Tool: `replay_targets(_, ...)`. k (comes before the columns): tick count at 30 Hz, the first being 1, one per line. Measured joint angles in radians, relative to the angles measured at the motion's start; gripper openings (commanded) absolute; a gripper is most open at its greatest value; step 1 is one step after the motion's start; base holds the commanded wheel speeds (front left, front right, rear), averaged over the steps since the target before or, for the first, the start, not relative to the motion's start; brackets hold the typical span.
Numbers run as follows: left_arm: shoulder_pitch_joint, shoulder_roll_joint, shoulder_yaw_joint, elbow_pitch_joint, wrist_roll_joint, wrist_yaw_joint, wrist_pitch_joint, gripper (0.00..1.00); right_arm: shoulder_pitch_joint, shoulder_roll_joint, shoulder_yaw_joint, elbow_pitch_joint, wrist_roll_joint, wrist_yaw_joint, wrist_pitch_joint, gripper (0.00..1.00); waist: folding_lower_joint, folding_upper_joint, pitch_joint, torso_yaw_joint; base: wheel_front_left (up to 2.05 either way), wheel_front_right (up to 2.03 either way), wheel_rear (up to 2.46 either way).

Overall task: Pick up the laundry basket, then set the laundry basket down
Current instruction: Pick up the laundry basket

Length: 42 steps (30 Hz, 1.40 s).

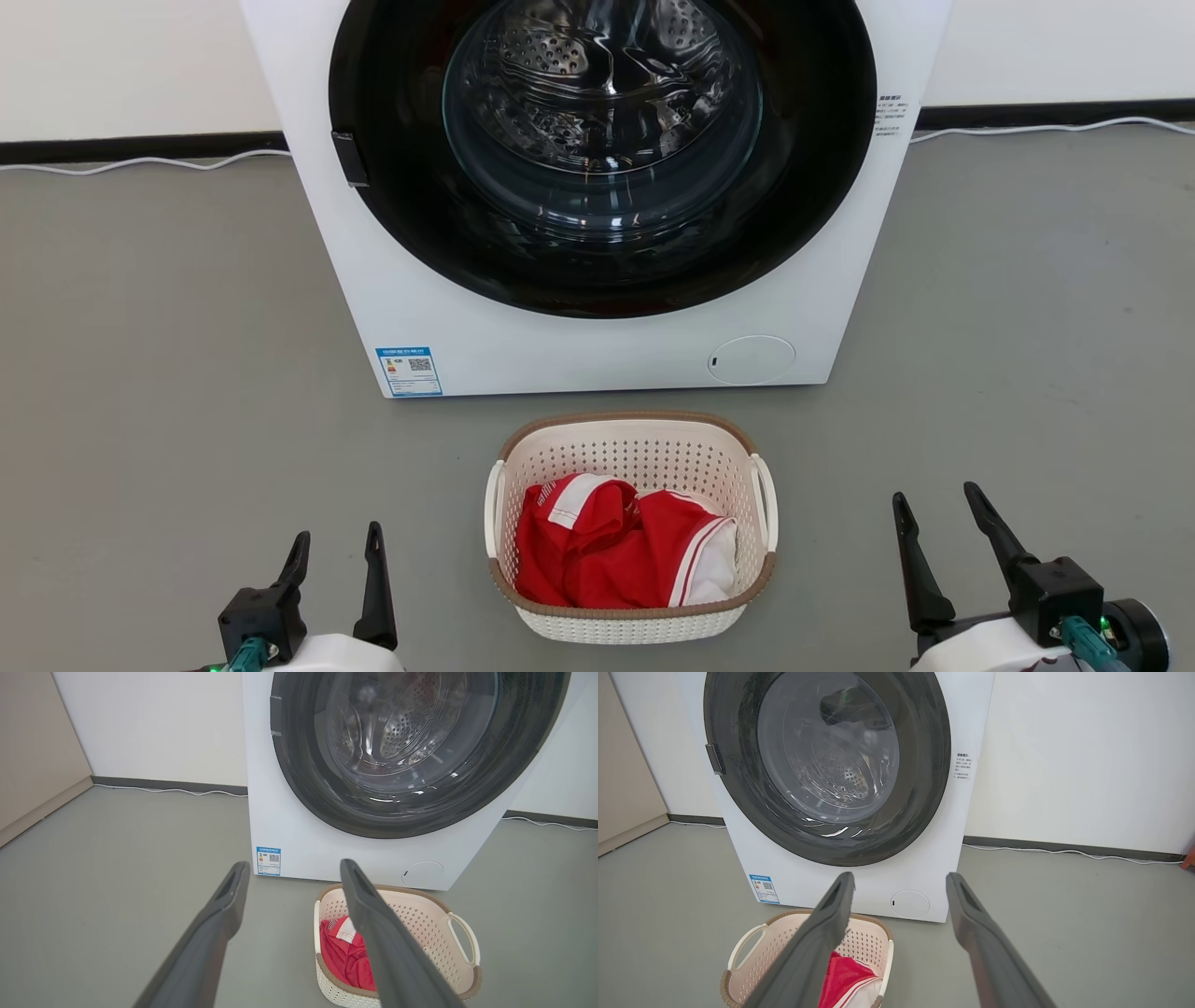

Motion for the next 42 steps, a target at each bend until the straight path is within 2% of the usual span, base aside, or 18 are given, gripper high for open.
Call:
replay_targets(14, -0.001, 0.0, 0.0, 0.002, 0.0, 0.0, 0.0, 1.0, -0.008, -0.001, -0.017, 0.015, 0.019, 0.0, 0.0, 1.0, 0.0, 0.0, 0.029, -0.004, 0.0, 0.0, 0.0)
replay_targets(20, -0.076, 0.0, -0.012, 0.065, -0.02, 0.0, -0.003, 1.0, -0.098, -0.002, -0.035, 0.085, 0.024, 0.0, 0.0, 1.0, 0.0, 0.0, 0.092, -0.006, 0.0, 0.0, 0.0)
replay_targets(28, -0.304, -0.001, -0.074, 0.259, -0.04, -0.001, -0.003, 1.0, -0.303, -0.01, -0.058, 0.273, 0.021, 0.0, 0.0, 1.0, 0.0, 0.0, 0.231, -0.004, 0.0, 0.0, 0.0)
replay_targets(35, -0.54, -0.004, -0.122, 0.381, -0.059, 0.001, -0.005, 1.0, -0.535, -0.014, -0.056, 0.423, 0.002, 0.0, 0.0, 1.0, 0.0, 0.0, 0.4, -0.007, 0.0, 0.0, 0.0)
replay_targets(42, -0.742, -0.007, -0.14, 0.502, -0.067, 0.037, -0.007, 1.0, -0.725, -0.016, -0.036, 0.522, 0.003, 0.0, 0.0, 1.0, 0.0, 0.0, 0.589, -0.016, 0.0, 0.0, 0.0)
